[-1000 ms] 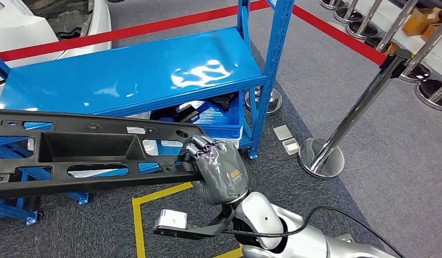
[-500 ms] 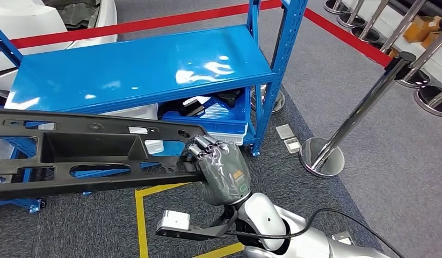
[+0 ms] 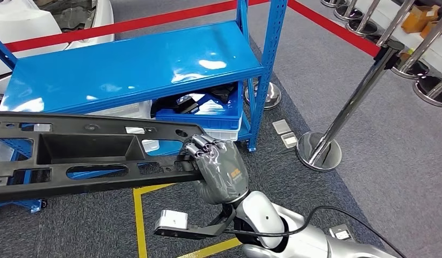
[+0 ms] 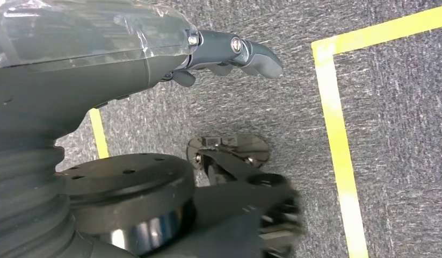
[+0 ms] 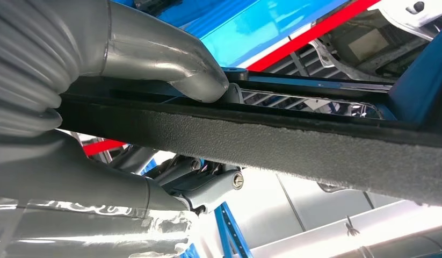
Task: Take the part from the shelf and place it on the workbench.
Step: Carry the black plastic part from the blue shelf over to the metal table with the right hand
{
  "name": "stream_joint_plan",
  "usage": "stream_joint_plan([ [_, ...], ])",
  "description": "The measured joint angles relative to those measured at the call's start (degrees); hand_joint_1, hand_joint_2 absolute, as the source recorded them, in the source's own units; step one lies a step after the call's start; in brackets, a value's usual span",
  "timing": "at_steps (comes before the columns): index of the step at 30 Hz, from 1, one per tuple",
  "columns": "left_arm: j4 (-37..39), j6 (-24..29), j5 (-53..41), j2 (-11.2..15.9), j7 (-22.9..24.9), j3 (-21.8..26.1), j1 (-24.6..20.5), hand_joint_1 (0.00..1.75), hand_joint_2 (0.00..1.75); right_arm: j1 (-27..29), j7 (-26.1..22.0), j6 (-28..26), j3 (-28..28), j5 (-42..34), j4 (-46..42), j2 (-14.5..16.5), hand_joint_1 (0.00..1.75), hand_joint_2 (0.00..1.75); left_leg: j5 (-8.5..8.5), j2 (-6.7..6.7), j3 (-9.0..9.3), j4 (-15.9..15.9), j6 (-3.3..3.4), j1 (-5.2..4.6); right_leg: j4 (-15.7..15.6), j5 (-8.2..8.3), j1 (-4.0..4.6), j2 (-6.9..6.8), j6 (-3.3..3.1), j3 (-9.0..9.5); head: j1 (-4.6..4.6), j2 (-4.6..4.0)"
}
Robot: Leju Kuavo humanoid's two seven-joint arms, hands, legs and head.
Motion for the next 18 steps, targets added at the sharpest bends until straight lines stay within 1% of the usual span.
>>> stream_joint_plan([
  [1,0.04,-0.01,0.01,0.00,-0.02,0.00,-0.04,0.00,1.75,-0.02,-0.03,0.00,0.00,0.00,0.00,0.00,1.75,1.75,1.38,-0.03,2.25,-4.06,0.23,-0.03,0.11,0.01,0.07,0.01,0.14,-0.06,-0.05,0.00],
  [2,0.12,-0.01,0.03,-0.02,-0.05,0.01,-0.11,0.00,1.75,-0.06,-0.07,0.00,0.00,0.00,0.00,0.00,1.75,1.75,2.16,-0.07,3.60,-7.00,0.46,-0.12,0.22,0.06,0.13,0.04,0.35,-0.20,-0.08,0.00],
  [3,0.23,-0.03,0.06,-0.06,-0.07,0.01,-0.15,0.00,1.75,-0.10,-0.13,0.01,0.00,-0.01,0.00,0.00,1.75,1.75,2.38,-0.10,4.13,-8.53,0.67,-0.24,0.28,0.19,0.17,0.04,0.64,-0.38,-0.06,0.00],
  [5,0.51,-0.08,0.11,-0.16,-0.11,0.01,-0.14,0.00,1.75,-0.17,-0.22,0.05,0.00,-0.03,0.00,0.00,1.75,1.75,2.48,-0.15,3.88,-8.99,1.09,-0.52,0.20,0.54,0.15,0.03,1.29,-0.65,-0.01,0.00],
  [6,0.65,-0.10,0.13,-0.22,-0.12,0.01,-0.13,0.00,1.75,-0.18,-0.25,0.09,0.00,-0.04,0.00,0.00,1.75,1.75,2.67,-0.12,3.80,-9.14,1.42,-0.43,0.12,0.61,0.15,0.01,1.61,-0.68,0.02,0.00],
  [7,0.78,-0.13,0.14,-0.25,-0.13,0.01,-0.17,0.00,1.75,-0.19,-0.26,0.12,0.00,-0.07,0.00,0.00,1.75,1.75,2.90,-0.10,3.79,-9.36,1.80,-0.33,0.32,0.31,0.12,0.02,1.90,-0.75,0.03,0.00],
  [8,0.90,-0.14,0.14,-0.29,-0.13,0.02,-0.27,0.00,1.75,-0.22,-0.26,0.16,0.00,-0.09,0.00,0.00,1.75,1.75,3.17,-0.07,3.75,-9.60,2.24,-0.21,1.26,-0.56,0.11,0.05,2.15,-1.11,0.14,0.00],
  [9,0.99,-0.16,0.15,-0.34,-0.13,0.02,-0.39,0.00,1.75,-0.23,-0.27,0.19,0.00,-0.12,0.00,0.00,1.75,1.75,3.42,-0.04,3.69,-9.83,2.63,-0.09,3.36,-2.10,0.09,0.08,2.35,-1.93,0.30,0.00],
  [11,1.20,-0.24,0.16,-0.49,-0.14,0.02,-0.52,0.00,1.75,-0.17,-0.31,0.28,0.00,-0.15,0.01,0.00,1.75,1.75,3.67,-0.04,3.38,-9.84,3.04,-0.21,10.31,-5.95,0.02,0.12,2.59,-4.73,0.72,0.00],
  [12,1.34,-0.29,0.17,-0.56,-0.14,0.02,-0.53,0.00,1.75,-0.12,-0.32,0.37,0.00,-0.17,0.04,0.00,1.75,1.75,3.73,-0.08,3.25,-9.80,3.12,-0.28,13.53,-7.17,0.01,0.11,2.67,-6.01,0.87,0.00],
  [13,1.49,-0.37,0.17,-0.63,-0.15,0.02,-0.53,0.00,1.75,-0.07,-0.32,0.47,0.00,-0.19,0.08,0.00,1.75,1.75,3.76,-0.15,3.16,-9.73,3.16,-0.33,15.16,-7.38,0.01,0.12,2.70,-6.56,0.98,0.00],
  [14,1.63,-0.45,0.17,-0.67,-0.16,0.02,-0.55,0.00,1.75,-0.05,-0.32,0.58,0.00,-0.20,0.11,0.00,1.75,1.75,3.77,-0.28,3.10,-9.65,3.17,-0.36,14.66,-6.51,0.01,0.12,2.64,-6.09,1.07,0.00],
  [15,1.75,-0.57,0.17,-0.73,-0.19,0.02,-0.60,0.00,1.75,-0.05,-0.32,0.70,0.00,-0.21,0.14,0.00,1.75,1.75,3.76,-0.47,3.09,-9.53,3.14,-0.36,11.90,-4.70,0.01,0.18,2.49,-4.59,1.17,0.00],
  [16,1.84,-0.70,0.15,-0.79,-0.21,0.02,-0.68,0.00,1.75,-0.05,-0.32,0.79,0.00,-0.22,0.15,0.00,1.75,1.75,3.73,-0.68,3.06,-9.41,3.09,-0.35,7.94,-2.86,0.00,0.44,2.25,-2.63,1.28,0.00],
  [17,1.92,-0.81,0.13,-0.87,-0.24,0.02,-0.81,0.00,1.75,-0.04,-0.32,0.87,0.00,-0.22,0.15,0.00,1.75,1.75,3.73,-0.88,2.92,-9.23,2.93,-0.41,4.29,-1.49,0.05,0.84,2.03,-0.89,1.34,0.00],
  [18,2.02,-0.89,0.10,-0.98,-0.26,0.02,-0.93,0.00,1.75,-0.03,-0.33,0.92,0.00,-0.22,0.15,-0.01,1.75,1.75,3.79,-1.09,2.69,-9.06,2.69,-0.44,1.53,-0.73,0.12,1.16,1.83,0.32,1.44,0.00],
])
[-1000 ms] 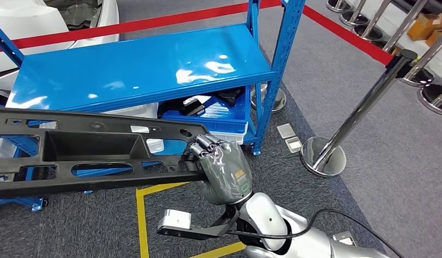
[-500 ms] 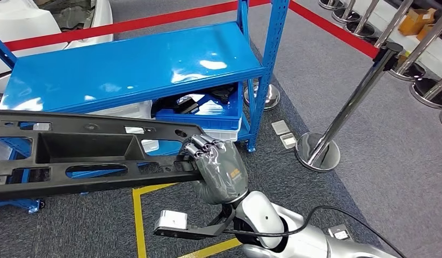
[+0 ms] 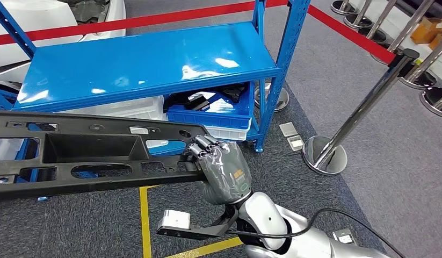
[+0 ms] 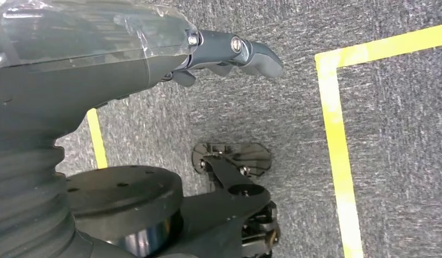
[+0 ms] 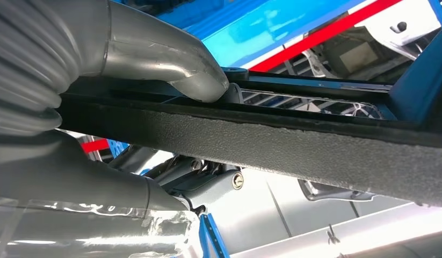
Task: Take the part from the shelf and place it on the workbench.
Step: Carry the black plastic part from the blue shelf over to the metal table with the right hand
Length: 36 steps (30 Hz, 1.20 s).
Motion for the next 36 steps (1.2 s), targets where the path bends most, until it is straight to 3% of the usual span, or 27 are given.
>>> stream_joint_plan([
  [2,0.20,-0.07,-0.02,-0.24,-0.02,0.00,-0.11,0.00,1.75,0.08,0.00,0.07,0.00,-0.01,0.00,-0.01,1.75,1.75,0.27,-0.27,-0.48,0.10,-0.65,0.03,-1.57,0.00,0.23,0.33,-0.24,0.46,0.05,0.00],
  [5,0.53,-0.11,-0.04,-0.48,0.08,0.00,-0.22,0.00,1.75,0.14,-0.01,0.13,-0.03,-0.02,0.00,-0.02,1.75,1.75,-0.20,-0.45,-0.89,0.68,-1.60,-0.01,-2.27,0.53,-0.15,-0.23,-1.07,0.44,-0.02,0.00],
  [7,0.72,-0.23,-0.11,-0.53,0.15,0.00,-0.45,0.00,1.75,0.16,-0.02,0.24,-0.04,-0.02,0.00,-0.02,1.75,1.75,-3.20,-0.29,-2.77,5.27,-2.31,0.06,-2.69,0.87,-0.44,-0.91,-1.59,0.46,-0.59,0.00],
  [9,0.89,-0.41,-0.33,-0.57,0.16,0.00,-0.53,0.00,1.75,0.29,-0.03,0.46,-0.04,-0.02,0.00,-0.02,1.75,1.75,-7.03,-0.11,-6.19,13.30,-2.92,0.26,-2.69,0.91,-0.38,-1.57,-1.71,0.37,-1.18,0.00],
  [10,1.00,-0.46,-0.45,-0.57,0.17,0.00,-0.50,0.00,1.75,0.40,-0.07,0.58,-0.04,-0.02,0.00,-0.02,1.75,1.75,-8.01,-0.05,-7.47,16.34,-3.09,0.34,-2.68,0.90,-0.37,-1.89,-1.72,0.36,-1.29,0.00],
  [11,1.12,-0.53,-0.55,-0.57,0.17,0.00,-0.47,0.00,1.75,0.48,-0.11,0.70,-0.04,-0.02,0.00,-0.02,1.75,1.75,-7.89,0.02,-7.82,17.37,-3.18,0.41,-2.67,0.90,-0.37,-2.17,-1.70,0.37,-1.36,0.00],
  [13,1.33,-0.61,-0.60,-0.57,0.17,0.00,-0.47,0.00,1.75,0.58,-0.17,0.83,-0.05,-0.02,0.00,-0.02,1.75,1.75,-4.67,0.34,-5.28,12.60,-3.19,0.59,-2.60,0.82,-0.42,-2.59,-1.59,0.50,-1.45,0.00],
  [15,1.50,-0.66,-0.66,-0.61,0.16,0.00,-0.54,0.00,1.75,0.58,-0.18,0.86,-0.07,-0.02,0.00,-0.02,1.75,1.75,-1.22,1.37,-1.23,4.00,-2.99,0.60,-2.36,0.60,-0.33,-2.86,-1.23,0.59,-1.57,0.00],
  [17,1.63,-0.77,-0.75,-0.67,0.16,0.00,-0.61,0.00,1.75,0.58,-0.21,0.90,-0.12,-0.02,0.00,-0.02,1.75,1.75,-0.25,2.02,0.34,-0.09,-2.39,0.39,-2.15,0.50,-0.06,-3.09,-0.73,0.47,-1.57,0.00],
  [19,1.73,-0.90,-0.82,-0.70,0.16,0.00,-0.58,0.00,1.75,0.58,-0.28,0.93,-0.16,-0.02,0.00,-0.02,1.75,1.75,-0.18,1.69,0.18,-0.24,-1.54,0.25,-2.20,0.54,0.00,-3.40,-0.20,0.39,-1.46,0.00],
  [21,1.81,-0.97,-0.92,-0.70,0.16,0.00,-0.62,0.00,1.75,0.57,-0.33,0.96,-0.22,-0.02,0.00,-0.02,1.75,1.75,0.15,1.38,0.16,-0.53,-0.66,0.33,-0.98,-0.63,-0.25,-3.03,0.33,0.03,-1.33,0.00],
  [22,1.83,-1.00,-0.97,-0.70,0.16,0.00,-0.69,0.00,1.75,0.57,-0.33,0.96,-0.28,-0.02,0.00,-0.02,1.75,1.75,0.33,1.24,0.15,-0.71,-0.27,0.41,0.95,-2.01,-0.33,-2.53,0.55,-0.72,-1.18,0.00],
  [24,1.86,-1.01,-1.05,-0.70,0.16,0.00,-0.73,0.00,1.75,0.65,-0.34,0.97,-0.39,-0.02,0.00,-0.02,1.75,1.75,0.46,0.89,0.01,-0.75,0.19,0.33,8.54,-5.94,-0.39,-1.57,0.76,-3.95,-0.76,0.00],
  [26,1.94,-1.02,-1.06,-0.70,0.16,0.00,-0.68,0.00,1.75,0.87,-0.33,1.00,-0.41,-0.02,0.00,-0.04,1.75,1.75,0.48,0.37,-0.06,-0.70,0.32,0.12,14.13,-7.47,-0.37,-1.31,0.75,-6.46,-0.55,0.00],
  [27,2.00,-1.02,-1.06,-0.70,0.16,0.00,-0.68,0.00,1.75,0.96,-0.34,1.01,-0.42,-0.02,0.00,-0.06,1.75,1.75,0.49,0.03,-0.05,-0.65,0.32,0.04,13.58,-6.45,-0.36,-1.24,0.59,-6.21,-0.52,0.00],
  [28,2.06,-1.02,-1.06,-0.71,0.15,0.00,-0.70,0.00,1.75,1.00,-0.34,1.02,-0.44,-0.02,0.00,-0.07,1.75,1.75,0.48,-0.34,-0.01,-0.58,0.31,-0.01,10.78,-4.52,-0.34,-1.08,0.34,-4.92,-0.49,0.00],
  [30,2.10,-1.03,-1.06,-0.76,0.15,0.00,-0.76,0.00,1.75,1.00,-0.34,1.03,-0.50,-0.02,0.00,-0.08,1.75,1.75,0.45,-1.05,-0.07,-0.41,0.18,-0.08,2.73,-0.89,-0.27,-0.02,-0.21,-1.33,-0.46,0.00],
  [31,2.11,-1.04,-1.06,-0.80,0.15,0.00,-0.77,0.00,1.75,0.99,-0.34,1.03,-0.52,-0.02,0.00,-0.09,1.75,1.75,0.50,-1.35,-0.25,-0.31,-0.02,-0.09,-0.12,0.00,-0.19,0.46,-0.37,-0.14,-0.45,0.00],
  [33,2.13,-1.06,-1.07,-0.86,0.15,0.00,-0.73,0.00,1.75,0.99,-0.34,1.03,-0.54,-0.02,0.00,-0.10,1.75,1.75,0.73,-1.79,-0.68,-0.25,-0.56,-0.02,-1.84,0.18,0.08,0.83,-0.49,0.41,-0.51,0.00],
  [36,2.20,-1.08,-1.07,-0.88,0.15,0.00,-0.69,0.00,1.75,0.95,-0.33,1.03,-0.57,-0.01,0.00,-0.06,1.75,1.75,-0.01,-1.76,-1.14,0.76,-1.53,-0.08,-2.52,0.68,-0.26,-0.06,-1.22,0.51,-0.68,0.00],
])
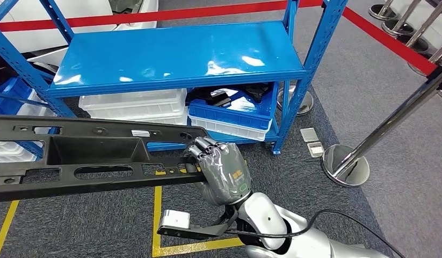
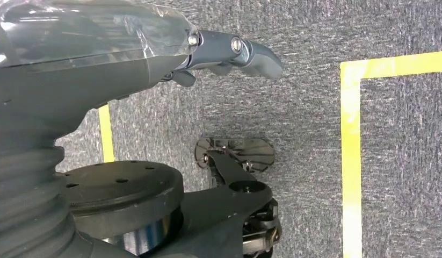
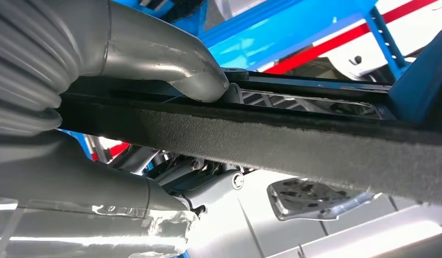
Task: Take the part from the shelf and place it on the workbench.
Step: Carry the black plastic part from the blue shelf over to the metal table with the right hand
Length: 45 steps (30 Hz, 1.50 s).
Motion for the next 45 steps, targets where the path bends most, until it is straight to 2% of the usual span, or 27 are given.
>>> stream_joint_plan([
  [1,0.02,0.00,0.00,0.01,0.00,0.00,-0.04,0.00,1.75,-0.02,-0.01,0.00,-0.01,0.01,0.00,0.02,1.75,1.75,-1.27,0.38,-0.74,1.89,-0.33,-0.04,-0.24,0.17,-0.19,-0.41,-0.29,0.07,-0.33,0.00],
  [4,0.04,0.00,-0.01,0.01,0.00,0.00,-0.03,0.00,1.75,0.00,-0.01,0.01,-0.02,0.01,0.00,0.04,1.75,1.75,-6.34,1.51,-5.30,12.29,-1.10,0.30,-0.31,0.23,-0.18,-1.59,-0.60,0.08,-1.17,0.00],
  [5,0.05,0.00,-0.01,0.01,0.00,0.00,0.02,0.00,1.75,0.02,-0.02,0.02,-0.02,0.01,0.00,0.04,1.75,1.75,-6.83,1.64,-6.27,14.50,-1.25,0.41,-0.30,0.21,-0.16,-1.97,-0.60,0.08,-1.18,0.00],
  [6,0.08,0.00,0.00,0.01,0.01,0.00,0.04,0.00,1.75,0.04,-0.03,0.04,-0.02,0.01,0.00,0.05,1.75,1.75,-6.20,1.77,-6.21,14.54,-1.33,0.51,-0.28,0.18,-0.16,-2.31,-0.58,0.10,-1.20,0.00],
  [7,0.12,-0.01,0.01,0.01,0.04,0.00,0.04,0.00,1.75,0.05,-0.05,0.05,-0.02,0.01,0.00,0.05,1.75,1.75,-4.57,1.96,-5.04,12.27,-1.34,0.60,-0.26,0.14,-0.17,-2.61,-0.51,0.18,-1.21,0.00],
  [9,0.23,-0.02,-0.01,0.01,0.18,0.00,-0.01,0.00,1.75,0.04,-0.08,0.09,-0.02,0.01,0.00,0.05,1.75,1.75,-0.82,3.00,-1.11,4.34,-1.19,0.65,-0.16,-0.06,-0.07,-3.10,-0.22,0.34,-1.26,0.00],
  [11,0.30,-0.04,-0.05,0.01,0.39,0.00,-0.07,0.00,1.75,0.04,-0.14,0.12,-0.03,0.01,0.00,0.05,1.75,1.75,0.63,3.84,0.99,-0.62,-0.79,0.42,0.02,-0.21,0.20,-3.43,0.22,0.31,-1.28,0.00],
  [14,0.36,-0.04,-0.09,0.00,0.67,0.00,0.00,0.00,1.75,0.01,-0.32,0.14,-0.05,0.00,0.00,0.05,1.75,1.75,0.70,3.40,0.90,-1.42,0.18,0.28,0.16,-0.45,0.21,-3.90,1.03,0.31,-1.16,0.00],
  [16,0.39,0.00,-0.11,-0.01,0.74,0.00,-0.06,0.00,1.75,-0.05,-0.40,0.14,-0.08,-0.02,0.00,0.05,1.75,1.75,1.02,3.02,0.93,-1.77,0.99,0.44,2.28,-2.21,-0.03,-3.03,1.58,-0.45,-1.02,0.00],
  [19,0.40,0.04,-0.13,-0.01,0.73,0.00,-0.08,0.00,1.75,-0.01,-0.47,0.24,-0.10,-0.08,0.01,0.04,1.75,1.75,1.19,2.46,0.85,-1.90,1.62,0.41,12.58,-7.44,-0.14,-1.42,1.92,-5.03,-0.59,0.00],
  [20,0.41,0.05,-0.13,-0.01,0.73,0.00,-0.04,0.00,1.75,0.06,-0.49,0.30,-0.10,-0.10,0.02,0.04,1.75,1.75,1.19,2.17,0.84,-1.86,1.67,0.36,15.36,-8.17,-0.14,-1.30,1.97,-6.30,-0.52,0.00],
  [21,0.42,0.05,-0.13,-0.01,0.73,0.00,-0.02,0.00,1.75,0.10,-0.49,0.35,-0.10,-0.10,0.04,0.03,1.75,1.75,1.19,1.82,0.85,-1.81,1.68,0.34,16.19,-7.77,-0.15,-1.24,1.98,-6.68,-0.51,0.00],
  [22,0.42,0.06,-0.14,-0.01,0.72,0.00,-0.03,0.00,1.75,0.12,-0.50,0.37,-0.09,-0.10,0.05,0.03,1.75,1.75,1.18,1.45,0.87,-1.72,1.66,0.35,14.74,-6.32,-0.18,-1.18,1.92,-6.00,-0.51,0.00],
  [24,0.43,0.07,-0.19,-0.05,0.61,0.00,-0.07,0.00,1.75,0.10,-0.52,0.43,-0.09,-0.10,0.07,0.03,1.75,1.75,1.09,0.68,0.84,-1.47,1.46,0.37,7.50,-2.47,-0.31,-0.33,1.70,-2.64,-0.48,0.00],
  [26,0.43,0.08,-0.25,-0.10,0.39,0.00,-0.14,0.00,1.75,0.07,-0.57,0.53,-0.10,-0.09,0.07,0.04,1.75,1.75,1.07,-0.03,0.41,-1.01,0.92,0.30,1.95,-0.69,-0.35,0.86,1.47,-0.36,-0.49,0.00],
  [27,0.43,0.08,-0.28,-0.10,0.31,0.00,-0.14,0.00,1.75,0.06,-0.59,0.62,-0.10,-0.09,0.07,0.05,1.75,1.75,1.14,-0.31,0.16,-0.92,0.56,0.27,1.10,-0.74,-0.29,1.22,1.31,-0.13,-0.53,0.00],
  [29,0.45,0.08,-0.35,-0.10,0.20,0.01,-0.09,0.00,1.75,-0.04,-0.63,0.80,-0.11,-0.10,0.07,0.05,1.75,1.75,1.27,-0.68,-0.07,-0.94,-0.17,0.38,0.85,-0.50,-0.19,0.80,0.74,-0.22,-0.61,0.00],
  [31,0.46,0.08,-0.37,-0.09,0.13,0.03,-0.09,0.00,1.75,-0.28,-0.78,0.92,-0.11,-0.15,0.07,0.10,1.75,1.75,-0.02,0.05,-0.71,0.75,-0.86,0.43,0.48,-0.16,-0.31,0.06,0.00,-0.12,-0.89,0.00],
  [32,0.47,0.08,-0.37,-0.08,0.08,0.05,-0.12,0.00,1.75,-0.40,-0.90,0.95,-0.11,-0.27,0.07,0.15,1.75,1.75,-1.58,0.67,-1.72,3.23,-1.18,0.44,0.33,-0.06,-0.38,-0.39,-0.29,-0.09,-1.15,0.00],
  [34,0.47,0.08,-0.37,-0.08,-0.01,0.08,-0.12,0.00,1.75,-0.49,-1.10,0.99,-0.11,-0.60,0.07,0.21,1.75,1.75,-5.28,1.59,-4.98,10.72,-1.68,0.50,0.35,-0.08,-0.25,-1.25,-0.57,-0.11,-1.59,0.00],
  [35,0.47,0.08,-0.36,-0.08,-0.02,0.09,-0.05,0.00,1.75,-0.49,-1.15,1.00,-0.11,-0.76,0.07,0.21,1.75,1.75,-6.37,1.71,-6.37,13.86,-1.80,0.53,0.37,-0.11,-0.17,-1.67,-0.60,-0.12,-1.63,0.00],
  [36,0.47,0.08,-0.36,-0.08,-0.02,0.10,0.03,0.00,1.75,-0.49,-1.19,1.01,-0.10,-0.86,0.07,0.21,1.75,1.75,-6.42,1.79,-6.94,15.19,-1.81,0.54,0.40,-0.14,-0.12,-2.07,-0.62,-0.11,-1.63,0.00],
  [37,0.47,0.08,-0.35,-0.08,-0.02,0.12,0.08,0.00,1.75,-0.49,-1.20,1.02,-0.10,-0.93,0.07,0.21,1.75,1.75,-5.37,1.88,-6.36,14.20,-1.70,0.53,0.43,-0.19,-0.08,-2.42,-0.61,-0.07,-1.64,0.00],
  [39,0.48,0.08,-0.34,-0.08,-0.03,0.17,0.09,0.00,1.75,-0.52,-1.20,1.03,-0.10,-0.97,0.07,0.27,1.75,1.75,-1.55,2.60,-2.64,6.67,-1.20,0.41,0.45,-0.34,-0.05,-3.03,-0.47,0.13,-1.64,0.00],
  [41,0.49,0.08,-0.34,-0.08,-0.05,0.23,0.03,0.00,1.75,-0.55,-1.20,1.03,-0.11,-0.97,0.07,0.35,1.75,1.75,0.64,3.61,0.30,0.22,-0.56,0.01,0.55,-0.52,0.15,-3.45,-0.14,0.22,-1.64,0.00],
  [43,0.49,0.08,-0.34,-0.08,-0.06,0.26,0.06,0.00,1.75,-0.58,-1.21,1.03,-0.11,-0.97,0.07,0.42,1.75,1.75,0.79,3.70,0.68,-1.16,-0.03,-0.34,0.46,-0.55,0.29,-3.87,0.32,0.24,-1.64,0.00],
  [45,0.49,0.08,-0.35,-0.08,-0.08,0.27,0.12,0.00,1.75,-0.65,-1.20,1.03,-0.10,-0.97,0.07,0.49,1.75,1.75,1.10,3.20,0.74,-1.61,0.65,-0.08,0.49,-0.84,0.27,-3.82,0.90,0.36,-1.61,0.00],
])
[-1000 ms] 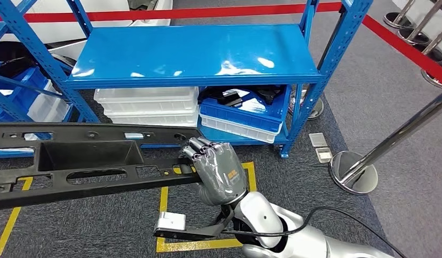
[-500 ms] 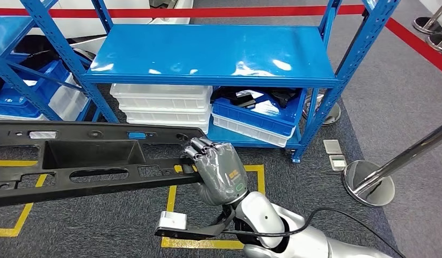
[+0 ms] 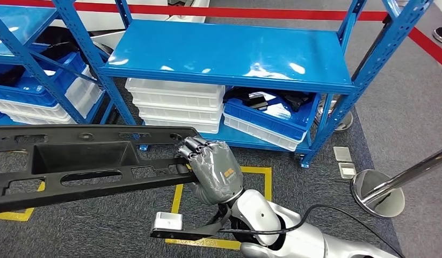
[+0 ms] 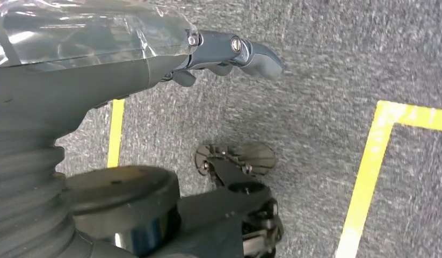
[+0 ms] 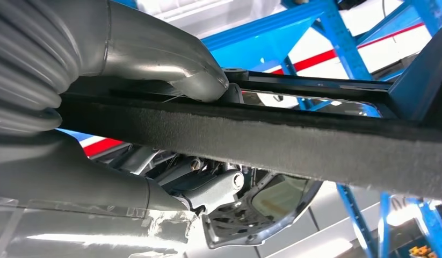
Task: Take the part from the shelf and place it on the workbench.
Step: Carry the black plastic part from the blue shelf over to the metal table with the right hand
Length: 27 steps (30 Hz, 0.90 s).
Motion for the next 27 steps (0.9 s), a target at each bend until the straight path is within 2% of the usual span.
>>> stream_joint_plan([
  [2,0.00,0.00,-0.01,-0.01,-0.02,0.02,-0.08,0.00,1.75,-0.17,-0.01,-0.01,0.00,-0.01,0.00,0.02,1.75,1.75,0.39,-0.34,0.18,-0.58,0.70,0.36,2.83,-2.15,-0.06,1.22,0.46,-1.12,0.18,0.00],
  [4,0.00,0.00,-0.01,-0.02,-0.03,0.03,-0.12,0.00,1.75,-0.24,-0.01,-0.01,0.00,-0.03,0.01,0.02,1.75,1.75,0.48,-0.73,0.17,-0.66,1.03,0.37,9.82,-5.80,-0.17,2.35,0.71,-4.28,0.45,0.00],
  [5,0.01,0.00,0.00,-0.02,-0.03,0.03,-0.09,0.00,1.75,-0.22,0.00,-0.01,0.00,-0.04,0.05,0.02,1.75,1.75,0.48,-0.98,0.16,-0.62,1.08,0.34,13.22,-7.00,-0.21,2.51,0.82,-5.88,0.54,0.00],
  [6,0.02,0.00,0.01,-0.02,-0.03,0.03,-0.07,0.00,1.75,-0.20,0.00,0.00,0.00,-0.07,0.10,0.02,1.75,1.75,0.47,-1.23,0.16,-0.56,1.09,0.33,15.17,-7.17,-0.25,2.57,0.93,-6.84,0.59,0.00],
  [7,0.03,0.00,0.00,-0.02,-0.03,0.03,-0.06,0.00,1.75,-0.19,0.00,-0.01,0.00,-0.11,0.16,0.02,1.75,1.75,0.44,-1.50,0.16,-0.46,1.07,0.34,14.99,-6.21,-0.32,2.60,0.99,-6.83,0.62,0.00],
  [8,0.04,0.00,-0.01,-0.03,-0.03,0.03,-0.06,0.00,1.75,-0.20,0.00,-0.05,0.00,-0.26,0.20,0.02,1.75,1.75,0.37,-1.76,0.17,-0.32,1.00,0.39,12.53,-4.27,-0.42,2.62,0.99,-5.77,0.66,0.00],
  [9,0.04,0.00,-0.03,-0.03,-0.03,0.03,-0.06,0.00,1.75,-0.21,-0.02,-0.12,0.00,-0.51,0.22,0.02,1.75,1.75,0.24,-2.00,0.15,-0.11,0.85,0.43,8.68,-2.11,-0.53,2.72,0.96,-4.13,0.73,0.00],
  [11,0.04,0.00,-0.13,-0.04,-0.03,0.03,-0.08,0.00,1.75,-0.22,-0.15,-0.35,0.00,-1.22,0.24,0.03,1.75,1.75,-0.04,-2.38,-0.17,0.50,0.32,0.33,2.35,0.32,-0.54,3.13,0.73,-1.50,0.88,0.00],
  [12,0.04,0.00,-0.19,-0.04,-0.02,0.03,-0.07,0.00,1.75,-0.21,-0.25,-0.47,0.00,-1.57,0.25,0.03,1.75,1.75,-0.10,-2.46,-0.36,0.71,0.02,0.29,0.98,0.53,-0.48,3.34,0.53,-1.06,0.93,0.00],
  [15,0.04,0.00,-0.28,-0.04,-0.02,0.03,-0.03,0.00,1.75,-0.19,-0.51,-0.69,0.00,-2.13,0.25,0.02,1.75,1.75,-0.18,-2.36,-0.50,0.88,-0.92,0.44,0.54,0.64,-0.31,3.59,-0.50,-1.12,0.93,0.00],
  [16,0.04,0.00,-0.29,-0.04,-0.02,0.03,-0.05,0.00,1.75,-0.21,-0.60,-0.74,0.00,-2.18,0.25,0.02,1.75,1.75,-0.81,-2.20,-0.69,1.59,-1.26,0.47,0.35,0.81,-0.37,3.61,-0.86,-1.05,0.84,0.00],
  [18,0.04,0.00,-0.29,-0.04,-0.02,0.03,-0.08,0.00,1.75,-0.23,-0.75,-0.81,-0.01,-2.29,0.25,0.03,1.75,1.75,-3.78,-1.83,-2.48,6.23,-1.84,0.55,0.08,1.05,-0.55,3.64,-1.34,-0.91,0.44,0.00],
  [20,0.04,0.00,-0.28,-0.04,-0.03,0.03,-0.04,0.00,1.75,-0.21,-0.80,-0.83,-0.01,-2.38,0.26,0.03,1.75,1.75,-7.05,-1.62,-5.56,13.28,-2.22,0.61,0.11,1.05,-0.50,3.82,-1.48,-0.95,0.13,0.00],
  [21,0.04,0.00,-0.28,-0.04,-0.03,0.04,-0.01,0.00,1.75,-0.20,-0.80,-0.83,0.00,-2.39,0.26,0.02,1.75,1.75,-7.59,-1.59,-6.55,15.50,-2.27,0.63,0.15,1.05,-0.47,4.02,-1.49,-0.96,0.13,0.00],
  [22,0.04,0.00,-0.28,-0.04,-0.04,0.04,0.03,0.00,1.75,-0.20,-0.80,-0.82,0.00,-2.41,0.26,0.02,1.75,1.75,-7.10,-1.59,-6.65,15.80,-2.23,0.64,0.19,1.04,-0.45,4.34,-1.49,-0.96,0.13,0.00],
  [23,0.04,0.00,-0.28,-0.04,-0.05,0.05,0.04,0.00,1.75,-0.20,-0.79,-0.83,0.00,-2.45,0.26,0.03,1.75,1.75,-5.60,-1.62,-5.71,13.92,-2.09,0.65,0.23,1.03,-0.45,4.75,-1.47,-0.93,0.12,0.00],
  [24,0.04,0.00,-0.28,-0.04,-0.07,0.07,0.05,0.00,1.75,-0.20,-0.76,-0.83,0.00,-2.49,0.26,0.03,1.75,1.75,-3.52,-1.85,-3.97,10.33,-1.87,0.66,0.25,1.00,-0.45,5.22,-1.43,-0.87,0.13,0.00],
  [25,0.05,0.00,-0.29,-0.04,-0.10,0.08,0.06,0.00,1.75,-0.20,-0.71,-0.83,-0.01,-2.54,0.26,0.03,1.75,1.75,-1.93,-2.65,-2.13,6.56,-1.59,0.70,0.27,0.98,-0.44,5.65,-1.33,-0.86,0.14,0.00],
  [26,0.08,0.00,-0.30,-0.03,-0.14,0.10,0.09,0.00,1.75,-0.23,-0.65,-0.84,-0.01,-2.59,0.26,0.04,1.75,1.75,-0.88,-3.44,-0.68,3.35,-1.35,0.72,0.34,0.97,-0.44,6.13,-1.16,-0.94,0.15,0.00],
  [27,0.12,0.00,-0.32,-0.03,-0.17,0.13,0.12,0.00,1.75,-0.25,-0.58,-0.89,-0.01,-2.67,0.26,0.05,1.75,1.75,-0.52,-4.04,0.13,1.46,-1.17,0.68,0.35,1.02,-0.49,6.53,-0.91,-1.10,0.16,0.00],
])
